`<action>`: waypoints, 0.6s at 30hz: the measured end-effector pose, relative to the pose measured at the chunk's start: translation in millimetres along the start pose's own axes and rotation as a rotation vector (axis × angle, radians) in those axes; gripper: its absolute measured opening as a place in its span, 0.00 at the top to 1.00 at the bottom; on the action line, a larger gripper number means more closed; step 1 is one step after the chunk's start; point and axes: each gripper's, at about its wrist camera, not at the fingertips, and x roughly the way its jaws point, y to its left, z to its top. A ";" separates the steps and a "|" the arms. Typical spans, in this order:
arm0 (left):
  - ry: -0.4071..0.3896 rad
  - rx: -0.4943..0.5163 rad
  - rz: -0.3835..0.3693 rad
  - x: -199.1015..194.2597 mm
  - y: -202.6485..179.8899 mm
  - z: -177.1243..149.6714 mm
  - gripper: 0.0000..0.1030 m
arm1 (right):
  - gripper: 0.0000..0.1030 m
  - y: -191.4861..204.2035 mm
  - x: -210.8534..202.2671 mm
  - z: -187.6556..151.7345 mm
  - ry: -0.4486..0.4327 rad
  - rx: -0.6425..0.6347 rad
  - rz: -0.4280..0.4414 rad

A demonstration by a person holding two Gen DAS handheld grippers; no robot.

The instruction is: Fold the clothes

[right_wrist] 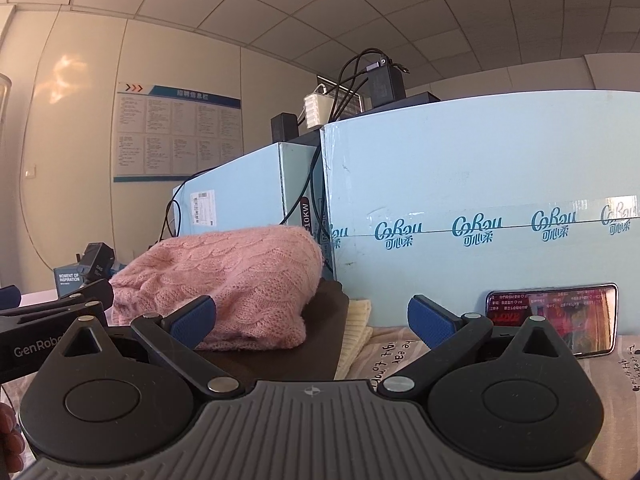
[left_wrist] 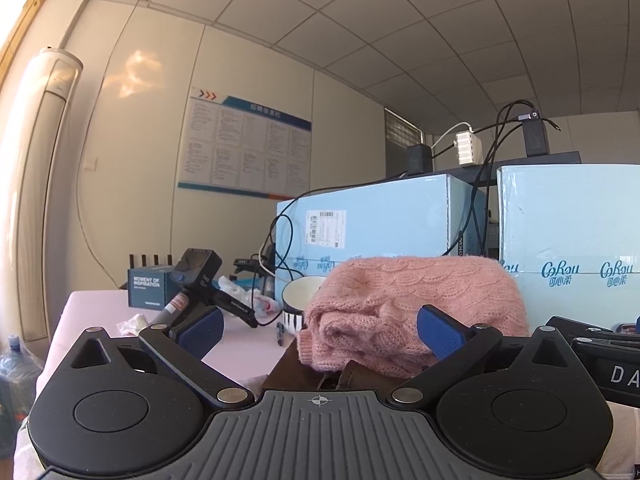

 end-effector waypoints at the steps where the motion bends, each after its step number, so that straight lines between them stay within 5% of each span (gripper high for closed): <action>1: 0.001 -0.001 0.000 0.2 0.2 0.0 0.00 | 0.00 0.0 0.1 0.0 0.001 0.000 0.000; 18: 0.000 -0.013 0.000 0.0 3.0 -0.6 0.00 | 0.00 -0.6 -0.4 -1.1 0.010 0.005 0.003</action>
